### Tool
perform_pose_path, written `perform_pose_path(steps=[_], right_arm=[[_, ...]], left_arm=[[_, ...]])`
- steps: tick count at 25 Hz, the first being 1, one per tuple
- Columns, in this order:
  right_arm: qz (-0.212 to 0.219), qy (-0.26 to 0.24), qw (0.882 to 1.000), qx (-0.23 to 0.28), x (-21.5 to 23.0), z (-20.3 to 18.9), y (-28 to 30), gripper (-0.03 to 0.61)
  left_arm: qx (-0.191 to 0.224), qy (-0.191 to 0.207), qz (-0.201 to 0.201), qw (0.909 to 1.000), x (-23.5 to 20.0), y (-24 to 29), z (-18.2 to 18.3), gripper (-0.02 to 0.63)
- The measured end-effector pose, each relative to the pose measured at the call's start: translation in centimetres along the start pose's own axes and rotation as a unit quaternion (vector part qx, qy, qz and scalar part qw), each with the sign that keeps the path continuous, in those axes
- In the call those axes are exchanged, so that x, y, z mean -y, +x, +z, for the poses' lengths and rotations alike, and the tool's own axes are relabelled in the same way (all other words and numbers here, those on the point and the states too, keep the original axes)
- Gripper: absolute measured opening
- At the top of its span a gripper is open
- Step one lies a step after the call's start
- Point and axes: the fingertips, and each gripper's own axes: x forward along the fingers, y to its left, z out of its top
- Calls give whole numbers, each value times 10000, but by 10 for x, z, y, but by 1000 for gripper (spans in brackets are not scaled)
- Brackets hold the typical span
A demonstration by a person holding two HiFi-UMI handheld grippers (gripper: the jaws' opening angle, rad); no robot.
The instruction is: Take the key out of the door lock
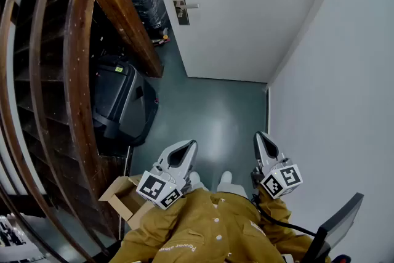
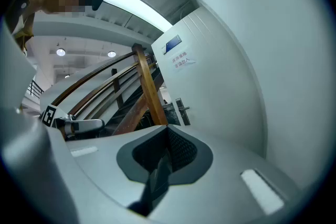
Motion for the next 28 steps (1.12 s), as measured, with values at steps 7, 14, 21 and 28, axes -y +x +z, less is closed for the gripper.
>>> perform_pose_path(steps=[7,14,21,28], right_arm=[[8,10,10000,-8,-8,3,-3,5],[471,468,9978,-4,-15,4,3,81],[439,613,9971,120,9,7,1,81],[539,112,9985,12,14,8,24,75]], left_arm=[[42,-18,-34,10000,5,-8,6,-2],[-5,-19,-17,10000,-2,-9,4,-2],[27,26,156,9999,-4,9,5,-2],[-4,239,261,9994,-12,38,9,-2]])
